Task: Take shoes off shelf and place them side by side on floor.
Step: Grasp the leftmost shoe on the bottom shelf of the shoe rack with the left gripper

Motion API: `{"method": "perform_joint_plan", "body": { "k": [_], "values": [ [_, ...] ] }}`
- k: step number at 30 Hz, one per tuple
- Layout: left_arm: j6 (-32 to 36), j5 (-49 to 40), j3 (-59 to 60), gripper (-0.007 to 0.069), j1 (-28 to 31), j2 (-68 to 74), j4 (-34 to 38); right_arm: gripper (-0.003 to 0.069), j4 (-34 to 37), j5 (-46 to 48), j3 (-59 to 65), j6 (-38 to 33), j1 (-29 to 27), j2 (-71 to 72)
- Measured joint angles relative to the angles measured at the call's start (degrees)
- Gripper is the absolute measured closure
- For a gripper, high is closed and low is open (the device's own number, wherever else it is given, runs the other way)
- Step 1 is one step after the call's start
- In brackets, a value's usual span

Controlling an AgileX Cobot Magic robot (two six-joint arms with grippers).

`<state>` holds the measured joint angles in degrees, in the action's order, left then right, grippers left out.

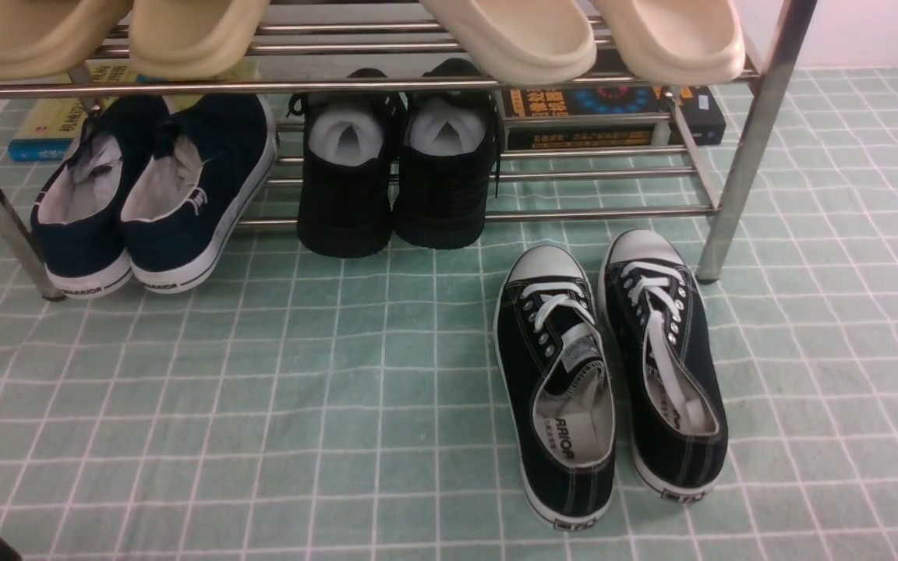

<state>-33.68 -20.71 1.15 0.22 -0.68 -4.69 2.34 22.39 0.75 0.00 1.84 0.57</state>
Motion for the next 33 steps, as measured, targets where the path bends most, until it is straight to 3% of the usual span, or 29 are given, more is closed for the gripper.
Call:
{"method": "perform_joint_plan", "body": {
  "k": [3,6,13,15,21,28,33],
  "values": [
    [-12.20,0.82,0.13,0.0382,0.00,0.00,12.03,0.0422,0.00,0.00,0.00,0.00,0.00,0.00],
    [-18.88,0.95,0.19,0.0382,0.00,0.00,17.23,0.0422,0.00,0.00,0.00,0.00,0.00,0.00],
    [-21.75,3.03,0.35,0.0391,0.00,0.00,17.79,0.0422,0.00,0.00,0.00,0.00,0.00,0.00],
    [-21.10,3.85,0.13,0.0418,0.00,0.00,17.79,0.0422,0.00,0.00,0.00,0.00,0.00,0.00],
    [-12.11,-0.06,-10.74,0.0609,0.00,2.09,14.60,0.0422,0.00,0.00,0.00,0.00,0.00,0.00],
    [-7.73,-12.55,-26.48,0.0624,0.00,21.81,3.94,0.0422,0.00,0.00,0.00,0.00,0.00,0.00],
    [1.10,-31.24,-41.71,0.0624,0.00,46.16,-6.07,0.0422,0.00,0.00,0.00,0.00,0.00,0.00]
  ]
}}
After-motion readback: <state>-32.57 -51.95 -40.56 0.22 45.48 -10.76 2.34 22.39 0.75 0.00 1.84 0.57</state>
